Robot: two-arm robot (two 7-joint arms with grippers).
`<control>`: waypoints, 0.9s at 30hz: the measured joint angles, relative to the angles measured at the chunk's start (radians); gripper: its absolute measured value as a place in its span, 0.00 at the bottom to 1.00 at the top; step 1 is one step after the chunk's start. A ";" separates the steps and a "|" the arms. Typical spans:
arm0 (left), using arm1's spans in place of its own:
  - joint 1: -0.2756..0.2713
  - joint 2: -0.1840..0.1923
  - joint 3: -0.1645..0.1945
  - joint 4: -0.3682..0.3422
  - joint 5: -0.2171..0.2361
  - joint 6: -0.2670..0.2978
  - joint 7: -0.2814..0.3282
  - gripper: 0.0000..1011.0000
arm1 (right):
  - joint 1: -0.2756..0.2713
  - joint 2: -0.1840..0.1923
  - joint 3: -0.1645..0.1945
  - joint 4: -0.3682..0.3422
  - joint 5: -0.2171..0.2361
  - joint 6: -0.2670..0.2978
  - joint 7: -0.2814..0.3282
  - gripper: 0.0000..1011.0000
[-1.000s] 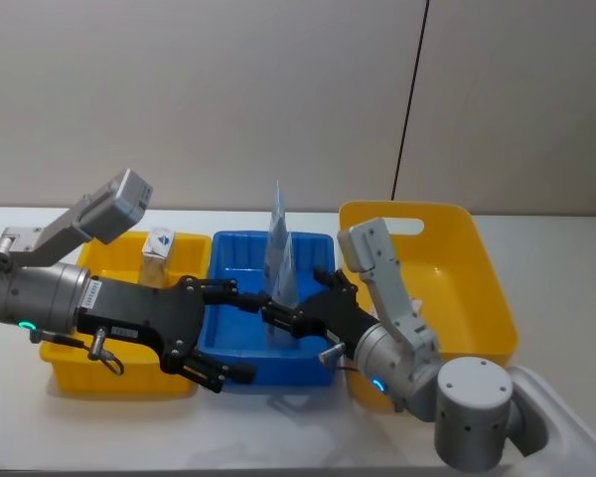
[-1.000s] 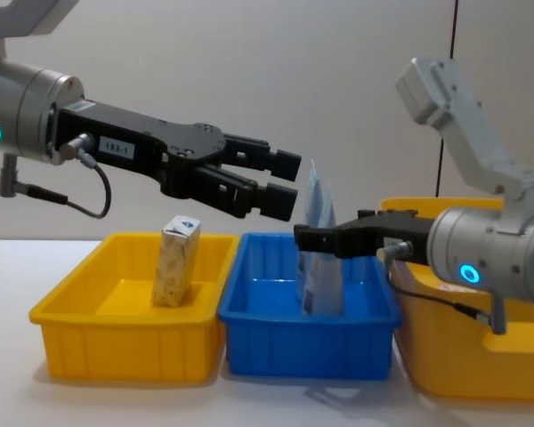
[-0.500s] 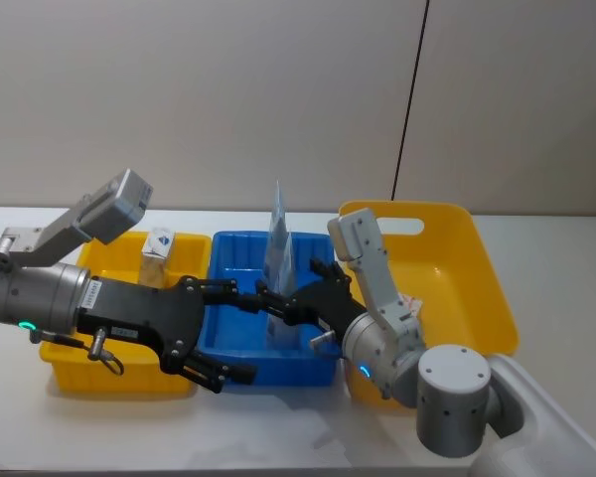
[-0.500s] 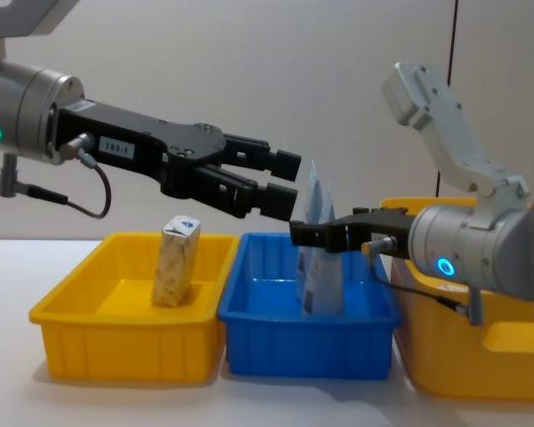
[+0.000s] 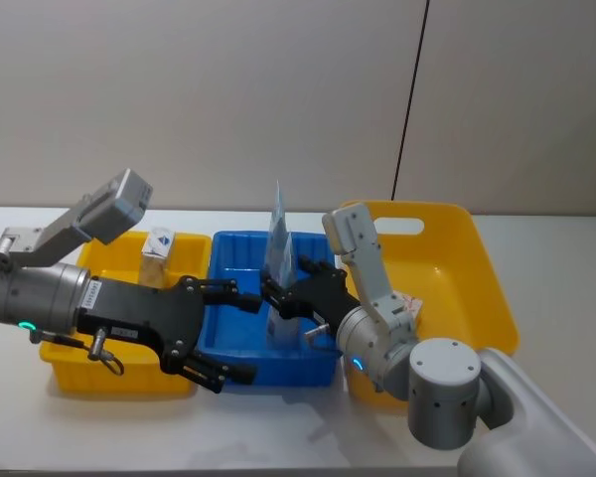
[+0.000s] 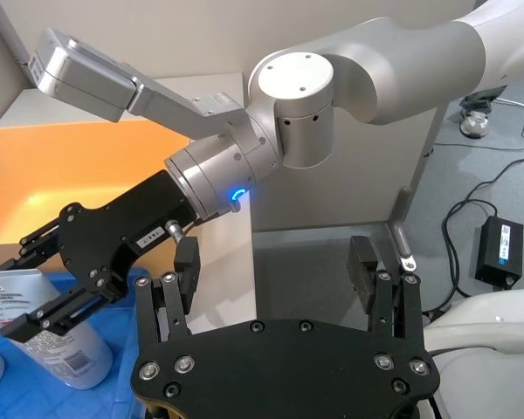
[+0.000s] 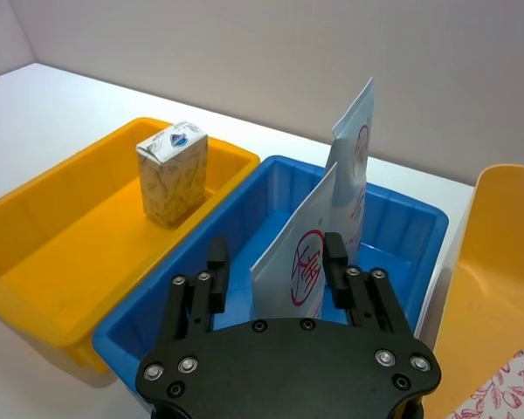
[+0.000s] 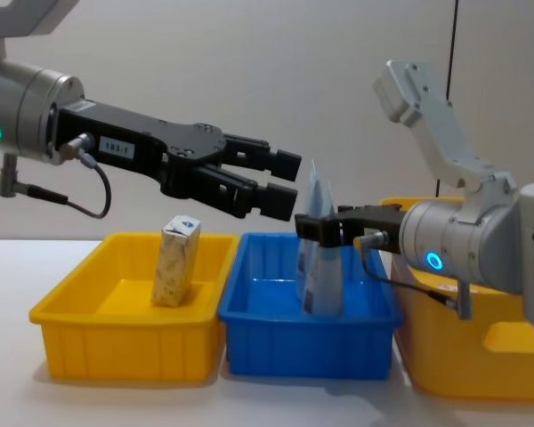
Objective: Bimanual collaborative sorting of washing and personal care products
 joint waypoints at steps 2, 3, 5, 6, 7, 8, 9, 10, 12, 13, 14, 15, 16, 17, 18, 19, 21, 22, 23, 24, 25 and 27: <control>0.000 0.000 0.000 0.000 0.000 0.000 0.000 0.99 | 0.001 -0.001 0.002 0.001 -0.001 0.000 0.000 0.63; 0.000 0.000 0.000 0.000 0.000 0.000 0.000 0.99 | 0.001 -0.002 0.002 0.001 -0.002 0.001 0.001 0.59; 0.000 0.000 0.000 0.000 0.000 0.000 0.000 0.99 | 0.001 -0.002 0.004 0.001 -0.003 0.003 0.002 0.52; 0.000 0.000 0.000 0.000 0.000 0.000 0.000 0.99 | 0.001 -0.002 0.004 0.001 -0.003 0.003 0.002 0.50; 0.000 0.000 0.000 0.000 0.000 0.000 0.000 0.99 | 0.001 -0.002 0.006 0.001 -0.004 0.004 0.003 0.44; 0.000 0.000 0.000 0.000 0.000 0.000 0.000 0.99 | 0.001 -0.002 0.006 0.001 -0.004 0.005 0.004 0.40; 0.000 0.000 0.000 0.000 0.000 0.000 0.000 0.99 | 0.001 -0.002 0.008 0.000 -0.005 0.007 0.006 0.38; 0.000 0.000 0.000 0.000 0.000 0.000 0.000 0.99 | 0.001 -0.001 0.009 -0.001 -0.005 0.008 0.007 0.36; 0.000 0.000 0.000 0.000 0.000 0.000 0.000 0.99 | 0.001 0.000 0.011 -0.004 -0.006 0.011 0.009 0.30; 0.000 0.000 0.000 0.000 0.000 0.000 0.000 0.99 | 0.000 0.001 0.012 -0.006 -0.006 0.012 0.011 0.26; 0.000 0.000 0.000 0.000 0.000 0.000 0.000 0.99 | 0.000 0.001 0.012 -0.007 -0.006 0.013 0.012 0.24; 0.000 0.000 0.000 0.000 0.000 0.000 0.000 0.99 | -0.001 0.002 0.013 -0.008 -0.006 0.014 0.013 0.20; 0.000 0.000 0.000 0.000 0.000 0.000 0.000 0.99 | -0.002 0.003 0.015 -0.011 -0.007 0.016 0.014 0.16; 0.000 0.000 0.000 0.000 0.000 0.000 0.000 0.99 | -0.003 0.004 0.016 -0.012 -0.007 0.017 0.015 0.15; 0.000 0.000 0.000 0.000 0.000 0.000 0.000 0.99 | -0.003 0.004 0.017 -0.014 -0.007 0.019 0.016 0.12; 0.000 0.000 0.000 0.000 0.000 0.000 0.000 0.99 | -0.005 0.006 0.018 -0.018 -0.007 0.021 0.017 0.08; 0.000 0.000 0.000 0.000 0.000 0.000 0.000 0.99 | -0.006 0.007 0.020 -0.020 -0.008 0.023 0.018 0.03; 0.000 0.000 0.000 0.000 0.000 0.000 0.000 0.99 | -0.008 0.008 0.022 -0.024 -0.008 0.024 0.019 0.02; 0.000 0.000 0.000 0.000 0.000 0.000 0.000 0.99 | -0.009 0.009 0.023 -0.026 -0.008 0.025 0.020 0.01; 0.000 0.000 0.000 0.000 0.000 0.000 0.000 0.99 | -0.010 0.010 0.025 -0.027 -0.008 0.026 0.021 0.00; 0.000 0.000 0.000 0.000 0.000 0.000 0.000 0.99 | -0.012 0.011 0.027 -0.031 -0.008 0.027 0.022 0.00; 0.000 0.000 0.000 0.000 0.000 0.000 0.000 0.99 | -0.016 0.013 0.031 -0.039 -0.008 0.029 0.023 0.00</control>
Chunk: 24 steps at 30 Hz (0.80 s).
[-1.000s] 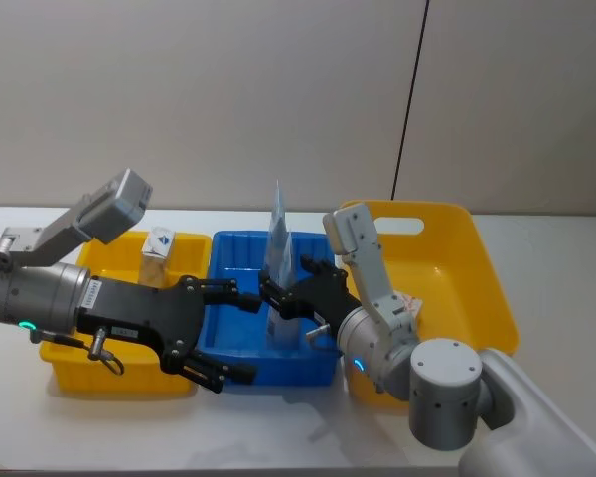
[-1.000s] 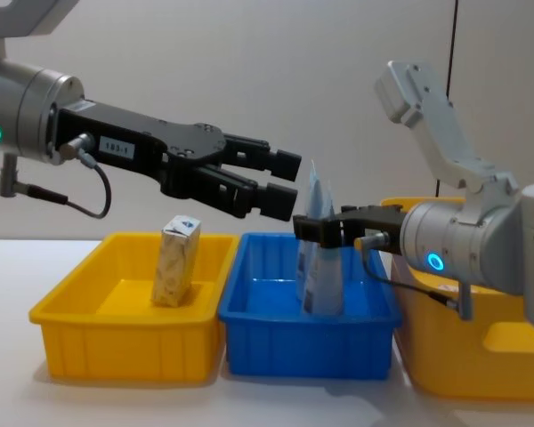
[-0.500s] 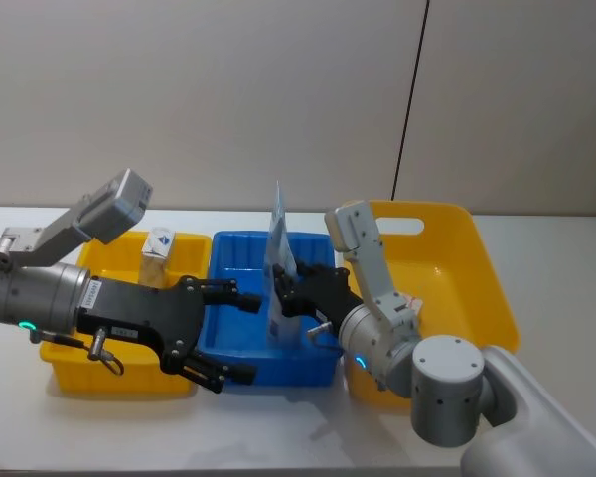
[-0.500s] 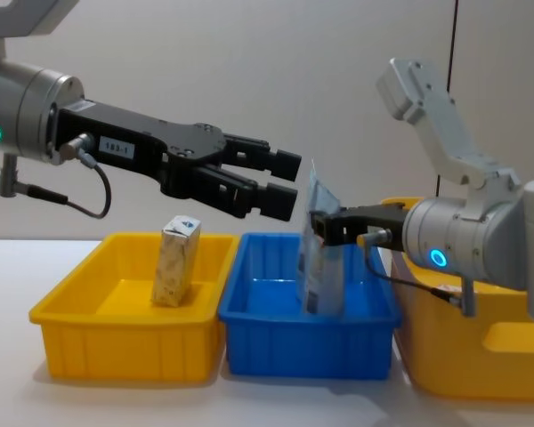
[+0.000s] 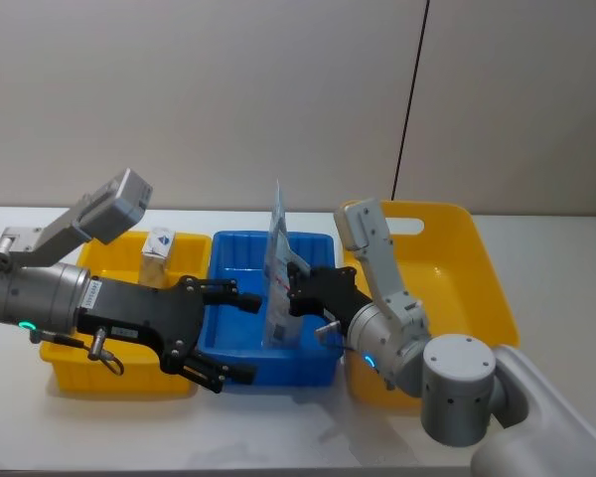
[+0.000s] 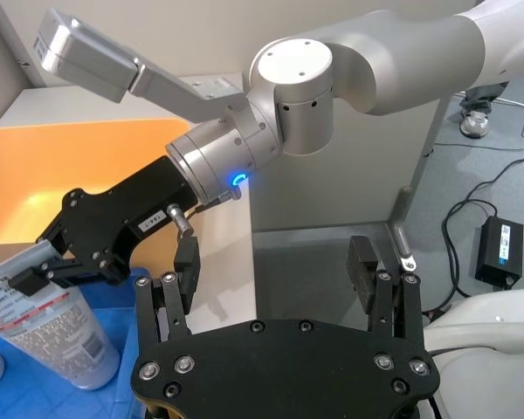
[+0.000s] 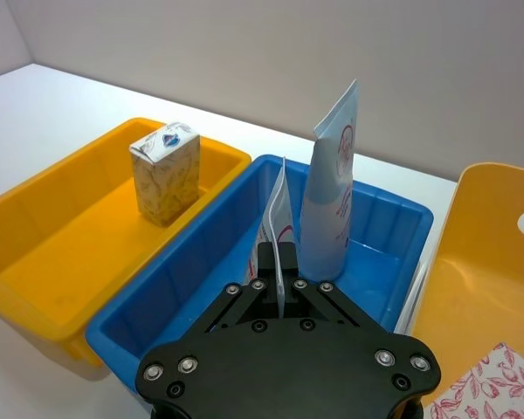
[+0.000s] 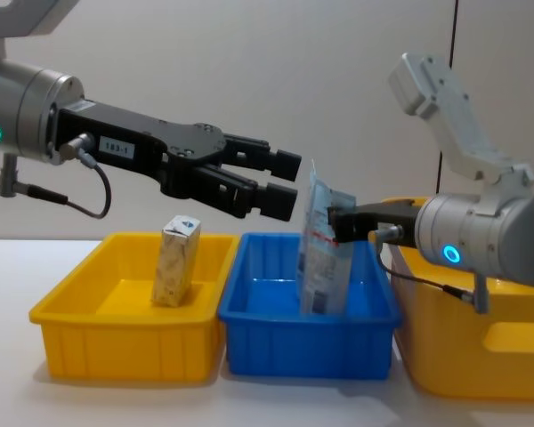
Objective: Bimanual collaborative sorting of washing and personal care products
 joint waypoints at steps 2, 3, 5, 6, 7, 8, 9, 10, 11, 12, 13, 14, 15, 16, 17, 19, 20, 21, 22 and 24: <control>0.000 0.000 0.000 0.000 0.000 0.000 0.000 0.99 | -0.003 0.001 0.003 -0.007 0.000 0.001 0.001 0.00; 0.000 0.000 0.000 0.000 0.000 0.000 0.000 0.99 | -0.004 0.003 0.004 -0.010 0.000 0.002 0.002 0.00; 0.000 0.000 0.000 0.000 0.000 0.000 0.000 0.99 | -0.009 0.005 0.009 -0.025 0.001 0.005 0.005 0.00; 0.000 0.000 0.000 0.000 0.000 0.000 0.000 0.99 | -0.011 0.006 0.010 -0.029 0.001 0.005 0.006 0.00; 0.000 0.000 0.000 0.000 0.000 0.000 0.000 0.99 | -0.012 0.007 0.012 -0.034 0.002 0.005 0.007 0.00; 0.000 0.000 0.000 0.000 0.000 0.000 0.000 0.99 | -0.016 0.008 0.015 -0.044 0.003 0.006 0.009 0.00; 0.000 0.000 0.000 0.000 0.000 0.000 0.000 0.99 | -0.018 0.009 0.017 -0.050 0.004 0.005 0.010 0.00; 0.000 0.000 0.000 0.000 0.000 0.000 0.000 0.99 | -0.022 0.010 0.022 -0.063 0.007 0.005 0.013 0.00; 0.000 0.000 0.000 0.000 0.000 0.000 0.000 0.99 | -0.024 0.010 0.024 -0.069 0.009 0.004 0.014 0.00; 0.000 0.000 0.000 0.000 0.000 0.000 0.000 0.99 | -0.025 0.010 0.026 -0.074 0.010 0.003 0.015 0.00; 0.000 0.000 0.000 0.000 0.000 0.000 0.000 0.99 | -0.028 0.010 0.028 -0.083 0.011 0.001 0.016 0.00; 0.000 0.000 0.000 0.000 0.000 0.000 0.000 0.99 | -0.032 0.010 0.032 -0.096 0.016 -0.002 0.018 0.00; 0.000 0.000 0.000 0.000 0.000 0.000 0.000 0.99 | -0.034 0.010 0.035 -0.102 0.017 -0.003 0.018 0.00; 0.000 0.000 0.000 0.000 0.000 0.000 0.000 0.99 | -0.036 0.010 0.037 -0.109 0.020 -0.005 0.020 0.00; 0.000 0.000 0.000 0.000 0.000 0.000 0.000 0.99 | -0.039 0.009 0.042 -0.122 0.025 -0.008 0.022 0.00; 0.000 0.000 0.000 0.000 0.000 0.000 0.000 0.99 | -0.042 0.008 0.049 -0.139 0.030 -0.010 0.023 0.00; 0.000 0.000 0.000 0.000 0.000 0.000 0.000 0.99 | -0.045 0.006 0.055 -0.153 0.035 -0.011 0.025 0.00; 0.000 0.000 0.000 0.000 0.000 0.000 0.000 0.99 | -0.046 0.005 0.058 -0.159 0.038 -0.012 0.025 0.00; 0.000 0.000 0.000 0.000 0.000 0.000 0.000 0.99 | -0.047 0.005 0.060 -0.167 0.041 -0.013 0.026 0.00; 0.000 0.000 0.000 0.000 0.000 0.000 0.000 0.99 | -0.049 0.002 0.069 -0.190 0.051 -0.014 0.027 0.00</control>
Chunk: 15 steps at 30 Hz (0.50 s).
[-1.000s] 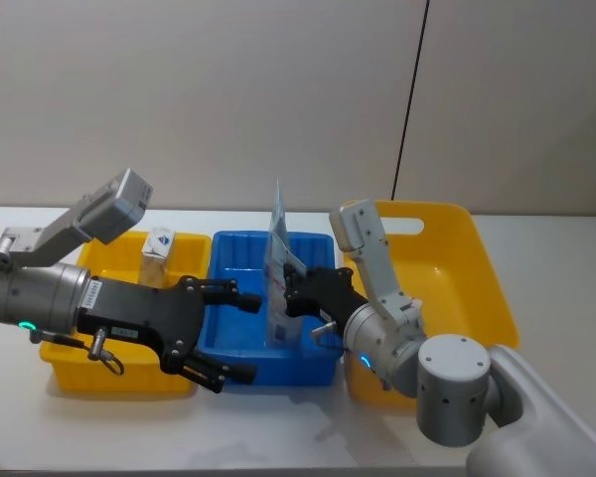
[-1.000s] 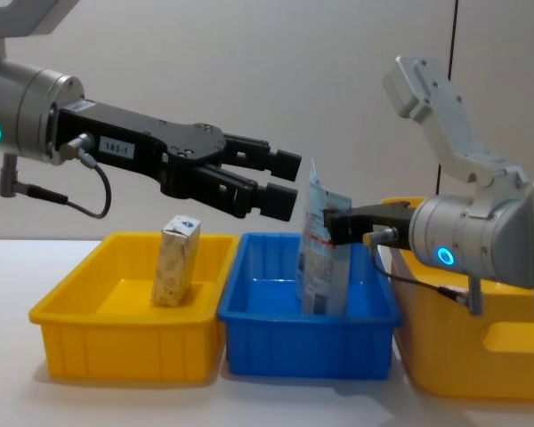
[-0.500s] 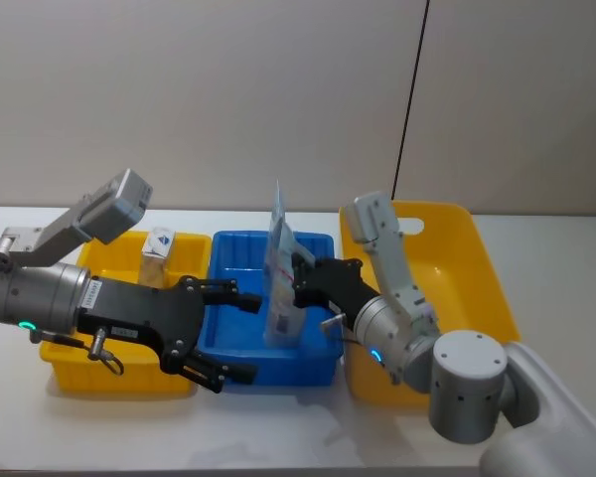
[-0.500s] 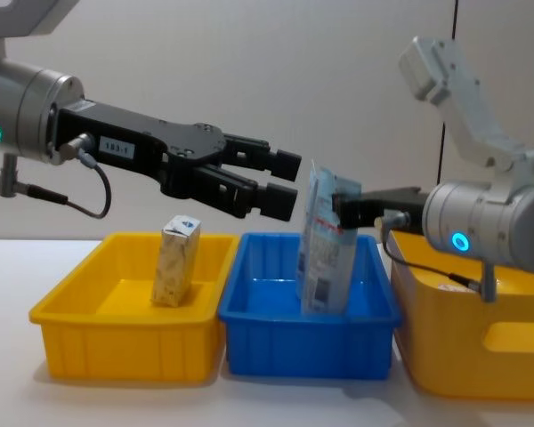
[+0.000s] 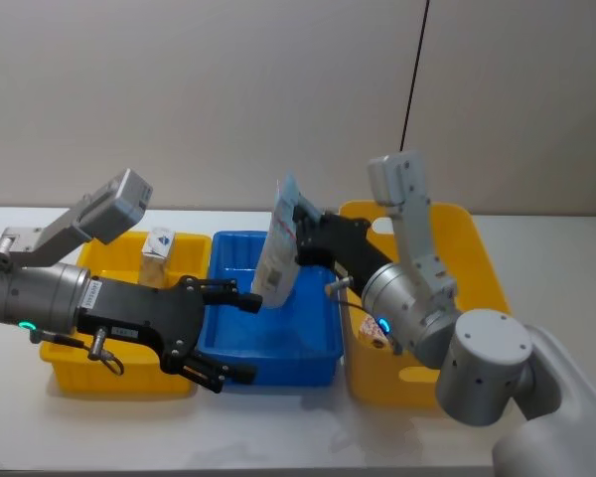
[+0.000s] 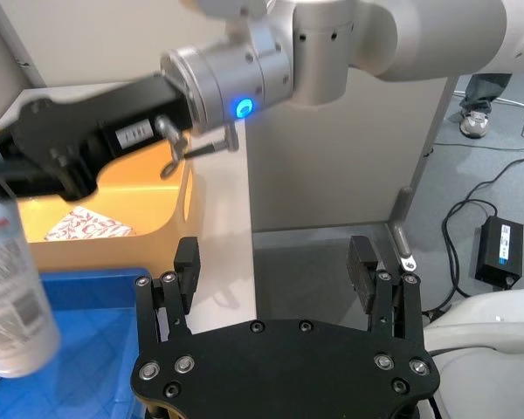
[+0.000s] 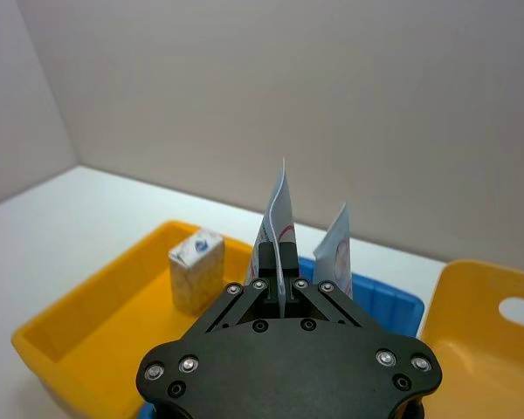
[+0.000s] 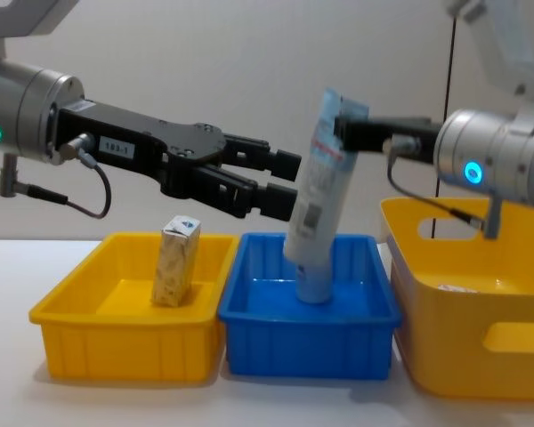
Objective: Bimanual collaborative sorting of washing and personal care products
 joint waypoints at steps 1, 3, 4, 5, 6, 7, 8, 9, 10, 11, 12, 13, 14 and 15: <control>0.000 0.000 0.000 0.000 0.000 0.000 0.000 0.99 | -0.001 -0.001 0.003 -0.007 0.005 0.000 0.000 0.00; 0.000 0.000 0.000 0.000 0.000 0.000 0.000 0.99 | -0.001 -0.004 0.014 -0.029 0.015 -0.001 0.000 0.00; 0.000 0.000 0.000 0.000 0.000 0.000 0.000 0.99 | 0.000 -0.006 0.020 -0.039 0.022 -0.002 0.000 0.00; 0.000 0.000 0.000 0.000 0.000 0.000 0.000 0.99 | 0.000 -0.006 0.020 -0.039 0.022 -0.002 0.000 0.00; 0.000 0.000 0.000 0.000 0.000 0.000 0.000 0.99 | 0.001 -0.008 0.026 -0.050 0.029 -0.003 -0.001 0.00; 0.000 0.000 0.000 0.000 0.000 0.000 0.000 0.99 | 0.002 -0.009 0.030 -0.056 0.031 -0.004 -0.001 0.00; 0.000 0.000 0.000 0.000 0.000 0.000 0.000 0.99 | 0.004 -0.010 0.036 -0.063 0.037 -0.005 -0.003 0.00; 0.000 0.000 0.000 0.000 0.000 0.000 0.000 0.99 | 0.005 -0.011 0.038 -0.067 0.039 -0.007 -0.005 0.00; 0.000 0.000 0.000 0.000 0.000 0.000 0.000 0.99 | 0.006 -0.011 0.041 -0.070 0.041 -0.007 -0.006 0.00; 0.000 0.000 0.000 0.000 0.000 0.000 0.000 0.99 | 0.008 -0.012 0.044 -0.073 0.043 -0.008 -0.008 0.00; 0.000 0.000 0.000 0.000 0.000 0.000 0.000 0.99 | 0.011 -0.012 0.050 -0.077 0.046 -0.010 -0.012 0.00; 0.000 0.000 0.000 0.000 0.000 0.000 0.000 0.99 | 0.012 -0.013 0.052 -0.078 0.048 -0.011 -0.014 0.00; 0.000 0.000 0.000 0.000 0.000 0.000 0.000 0.99 | 0.016 -0.013 0.059 -0.081 0.050 -0.013 -0.018 0.00; 0.000 0.000 0.000 0.000 0.000 0.000 0.000 0.99 | 0.016 -0.013 0.059 -0.081 0.050 -0.013 -0.018 0.00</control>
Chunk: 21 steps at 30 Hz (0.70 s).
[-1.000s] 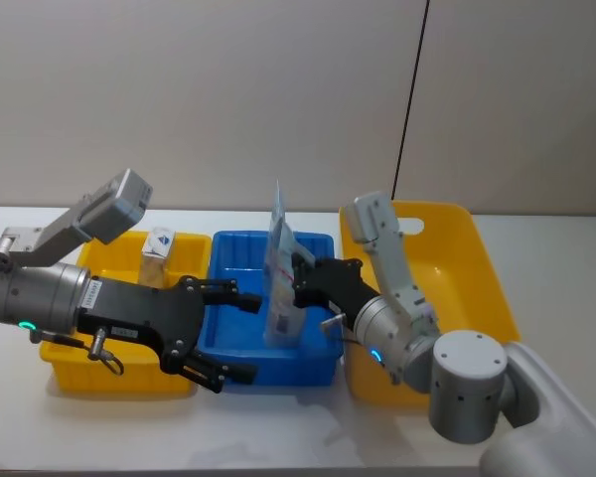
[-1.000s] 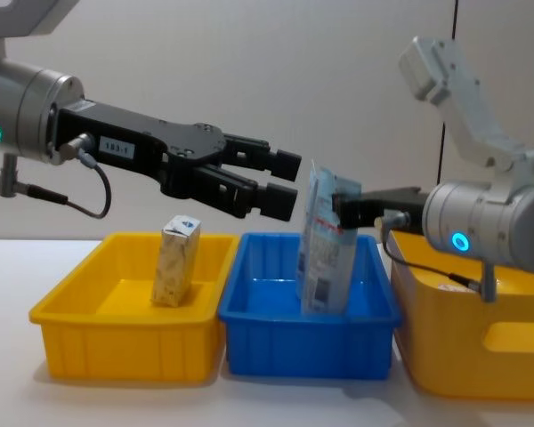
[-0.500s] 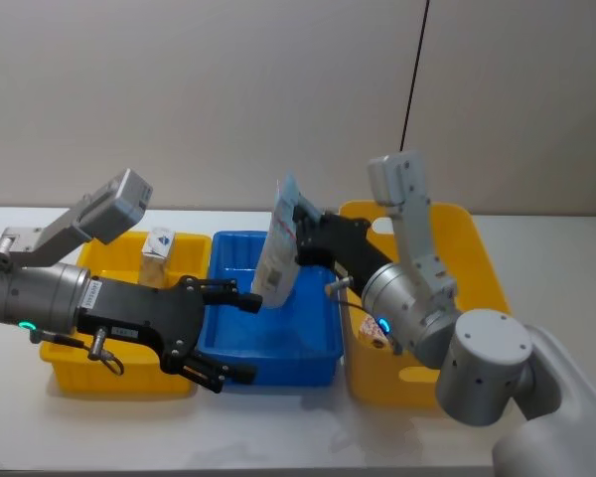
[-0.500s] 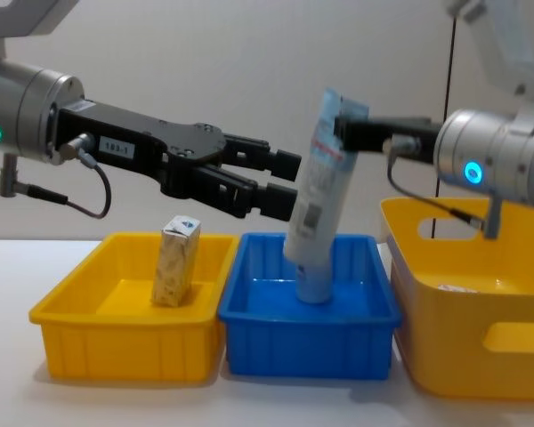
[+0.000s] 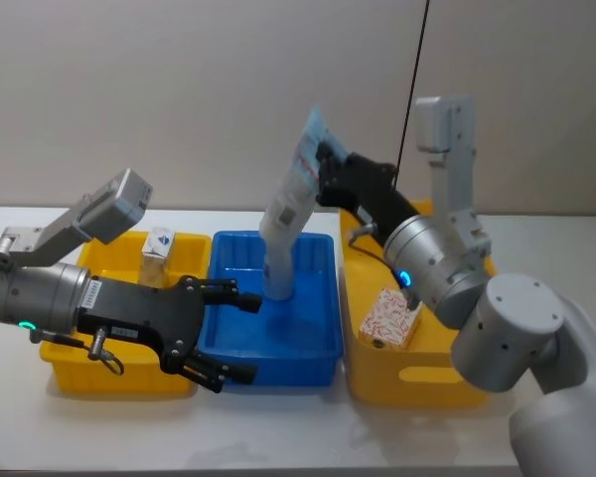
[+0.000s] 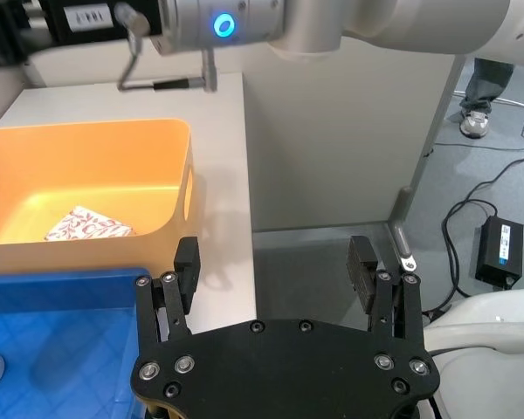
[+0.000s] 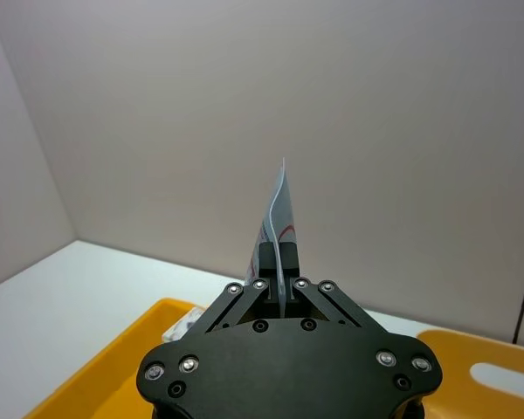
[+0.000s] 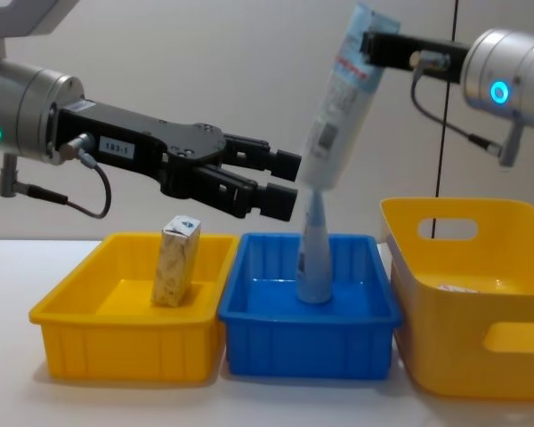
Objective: Bimanual collaborative sorting of washing and personal care products
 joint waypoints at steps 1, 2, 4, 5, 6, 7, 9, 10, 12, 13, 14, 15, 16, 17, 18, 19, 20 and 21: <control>0.000 0.000 0.000 0.000 0.000 0.000 0.000 0.99 | 0.004 0.000 0.006 -0.001 0.002 -0.003 -0.005 0.00; 0.000 0.000 0.000 0.000 0.000 0.000 0.000 0.99 | 0.006 0.000 0.009 -0.001 0.002 -0.004 -0.007 0.00; 0.000 0.000 0.000 0.000 0.000 0.000 0.000 0.99 | 0.012 0.001 0.018 0.000 0.003 -0.007 -0.014 0.00; 0.000 0.000 0.000 0.000 0.000 0.000 0.000 0.99 | 0.014 0.001 0.021 0.002 0.003 -0.008 -0.017 0.00; 0.000 0.000 0.000 0.000 0.000 0.000 0.000 0.99 | 0.014 0.001 0.021 0.002 0.003 -0.008 -0.017 0.00; 0.000 0.000 0.000 0.000 0.000 0.000 0.000 0.99 | 0.021 0.003 0.031 0.008 0.003 -0.012 -0.024 0.00; 0.000 0.000 0.000 0.000 0.000 0.000 0.000 0.99 | 0.025 0.005 0.038 0.014 0.002 -0.014 -0.029 0.00; 0.000 0.000 0.000 0.000 0.000 0.000 0.000 0.99 | 0.029 0.007 0.045 0.021 0.001 -0.016 -0.033 0.00; 0.000 0.000 0.000 0.000 0.000 0.000 0.000 0.99 | 0.035 0.010 0.054 0.032 -0.001 -0.020 -0.040 0.00; 0.000 0.000 0.000 0.000 0.000 0.000 0.000 0.99 | 0.035 0.010 0.054 0.032 -0.001 -0.020 -0.040 0.00; 0.000 0.000 0.000 0.000 0.000 0.000 0.000 0.99 | 0.039 0.012 0.060 0.041 -0.004 -0.022 -0.044 0.00; 0.000 0.000 0.000 0.000 0.000 0.000 0.000 0.99 | 0.040 0.013 0.063 0.045 -0.005 -0.023 -0.047 0.00; 0.000 0.000 0.000 0.000 0.000 0.000 0.000 0.99 | 0.045 0.015 0.068 0.053 -0.007 -0.026 -0.051 0.00; 0.000 0.000 0.000 0.000 0.000 0.000 0.000 0.99 | 0.047 0.016 0.072 0.059 -0.009 -0.027 -0.053 0.00; 0.000 0.000 0.000 0.000 0.000 0.000 0.000 0.99 | 0.048 0.017 0.075 0.064 -0.010 -0.029 -0.055 0.00; 0.000 0.000 0.000 0.000 0.000 0.000 0.000 0.99 | 0.050 0.017 0.078 0.069 -0.012 -0.030 -0.057 0.00; 0.000 0.000 0.000 0.000 0.000 0.000 0.000 0.99 | 0.054 0.019 0.083 0.080 -0.015 -0.034 -0.062 0.00; 0.000 0.000 0.000 0.000 0.000 0.000 0.000 0.99 | 0.058 0.020 0.086 0.087 -0.016 -0.035 -0.065 0.00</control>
